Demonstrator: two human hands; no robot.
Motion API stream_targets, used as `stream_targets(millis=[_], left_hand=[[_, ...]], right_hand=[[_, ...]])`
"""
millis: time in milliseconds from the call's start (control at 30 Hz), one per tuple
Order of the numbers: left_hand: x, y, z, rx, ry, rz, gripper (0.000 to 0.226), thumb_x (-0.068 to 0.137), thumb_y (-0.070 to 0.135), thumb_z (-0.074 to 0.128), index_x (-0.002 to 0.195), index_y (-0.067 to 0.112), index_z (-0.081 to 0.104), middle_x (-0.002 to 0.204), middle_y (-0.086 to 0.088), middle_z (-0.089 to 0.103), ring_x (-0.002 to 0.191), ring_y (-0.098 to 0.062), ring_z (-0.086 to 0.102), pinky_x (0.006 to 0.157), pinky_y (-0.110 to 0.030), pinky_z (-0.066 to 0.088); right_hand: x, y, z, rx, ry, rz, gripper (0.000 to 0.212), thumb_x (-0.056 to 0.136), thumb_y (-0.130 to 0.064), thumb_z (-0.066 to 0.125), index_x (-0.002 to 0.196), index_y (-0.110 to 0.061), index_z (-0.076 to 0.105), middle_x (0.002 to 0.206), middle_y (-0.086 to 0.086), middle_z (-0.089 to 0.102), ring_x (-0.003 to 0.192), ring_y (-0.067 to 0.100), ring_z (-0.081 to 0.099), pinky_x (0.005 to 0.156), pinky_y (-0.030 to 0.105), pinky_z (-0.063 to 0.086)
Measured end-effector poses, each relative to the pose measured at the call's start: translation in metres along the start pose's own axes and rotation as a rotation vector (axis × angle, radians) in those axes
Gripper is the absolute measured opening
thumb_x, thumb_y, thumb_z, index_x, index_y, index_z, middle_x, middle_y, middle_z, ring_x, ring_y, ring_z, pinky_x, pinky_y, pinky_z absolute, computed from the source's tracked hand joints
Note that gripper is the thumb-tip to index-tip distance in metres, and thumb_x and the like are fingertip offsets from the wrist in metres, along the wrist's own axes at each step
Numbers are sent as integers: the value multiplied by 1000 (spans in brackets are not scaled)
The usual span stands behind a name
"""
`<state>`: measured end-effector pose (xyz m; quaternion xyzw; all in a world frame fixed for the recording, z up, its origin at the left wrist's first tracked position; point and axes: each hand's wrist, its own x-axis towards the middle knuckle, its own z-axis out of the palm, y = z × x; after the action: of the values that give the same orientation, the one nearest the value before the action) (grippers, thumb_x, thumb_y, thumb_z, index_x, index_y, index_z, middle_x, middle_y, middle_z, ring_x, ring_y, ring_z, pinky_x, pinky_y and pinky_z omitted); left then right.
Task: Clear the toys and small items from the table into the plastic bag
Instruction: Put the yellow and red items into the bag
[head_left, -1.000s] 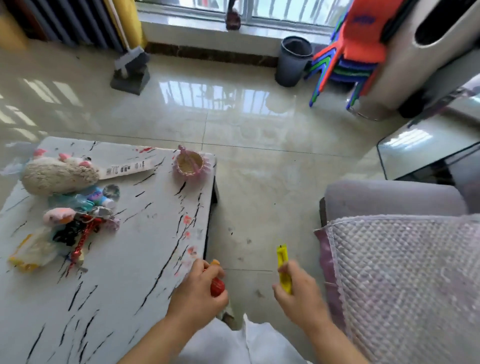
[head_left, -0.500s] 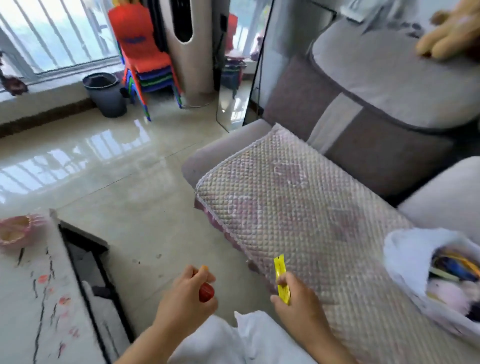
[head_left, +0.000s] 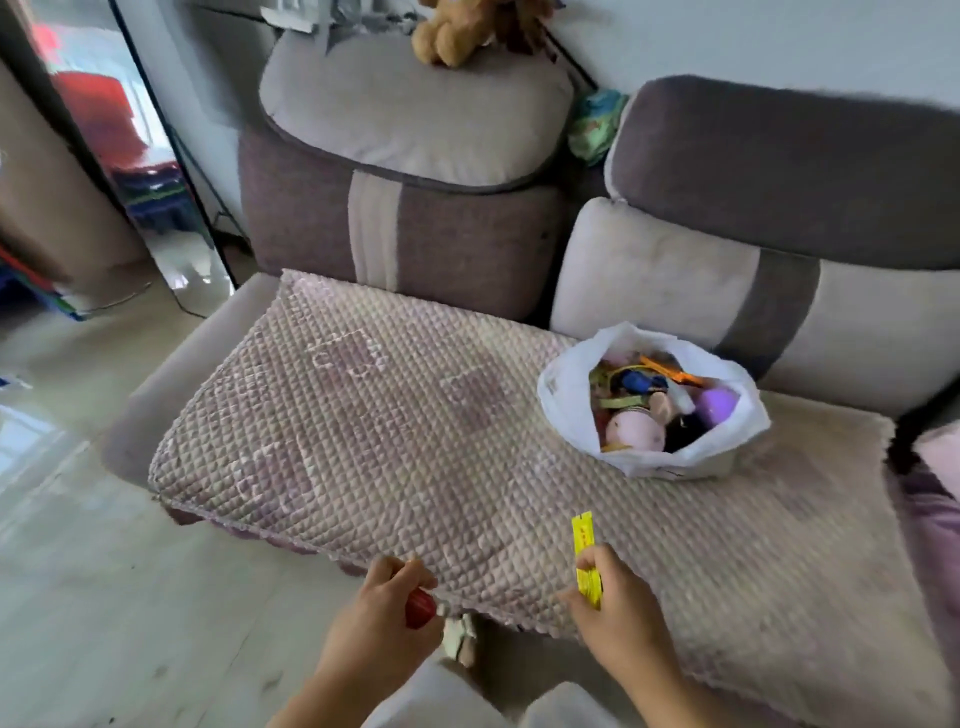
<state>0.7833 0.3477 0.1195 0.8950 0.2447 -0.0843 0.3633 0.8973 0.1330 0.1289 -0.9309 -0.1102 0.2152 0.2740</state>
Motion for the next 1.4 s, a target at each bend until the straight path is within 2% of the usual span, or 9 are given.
stream_targets(millis=[167,333,500,633,867,1033,1133,1300,1400], left_hand=[[68,50,27,47,-76,87,33,77,38,64,110,35,57,107,15,42,94,-5,51,81,-21,46],[130,104,53,136,-164,143,34,77,46,61,109,43,53,111,20,40,88,-2,46,68,-20,39],[195,156,71,122,-308,197,35,82,37,61,115,38,53,114,11,41,96,-11,55,81,-26,49],[235,189,91,107,-290,177,39,79,37,63,117,38,52,110,13,41,95,-10,55,81,-29,51],[301,231,149,115,-244,83,47,75,44,66,119,40,51,114,12,50,96,-11,57,78,-30,51],[361,247,196,111,-198,0,50,75,39,67,123,36,51,120,8,49,98,-16,57,71,-25,44],[398,250,215,97,-142,-43,51,76,32,67,124,32,53,124,0,48,105,-22,56,82,-31,48],[438,246,231,132,-134,-112,51,75,28,64,125,33,51,119,0,43,101,-27,56,79,-39,54],[450,244,237,102,-107,-102,52,82,28,62,131,32,47,133,0,41,112,-25,52,82,-29,45]], right_hand=[[32,35,-29,33,64,107,25,84,-37,61,104,-28,48,94,-9,57,88,18,59,64,29,35],[66,66,-64,60,61,214,23,83,-33,60,95,-35,41,88,-9,56,76,15,54,55,23,30],[110,91,-92,95,106,264,23,84,-32,60,98,-33,42,78,-13,49,76,14,55,54,21,27],[142,113,-107,142,124,289,26,84,-31,61,107,-28,49,72,-17,43,68,3,43,53,12,28],[229,152,-128,141,57,259,29,85,-28,58,112,-27,49,105,-10,60,95,12,57,71,23,38],[311,184,-124,128,24,139,32,84,-24,59,115,-19,51,111,-3,59,104,17,56,79,29,45],[352,197,-115,87,-8,89,39,84,-19,57,121,-16,49,118,1,56,108,21,54,82,31,43],[393,208,-100,25,-68,33,32,85,-16,55,116,-16,47,125,1,49,112,23,51,83,34,45],[401,212,-97,-18,-51,9,33,86,-18,55,117,-14,46,128,3,46,118,24,47,87,33,42]])
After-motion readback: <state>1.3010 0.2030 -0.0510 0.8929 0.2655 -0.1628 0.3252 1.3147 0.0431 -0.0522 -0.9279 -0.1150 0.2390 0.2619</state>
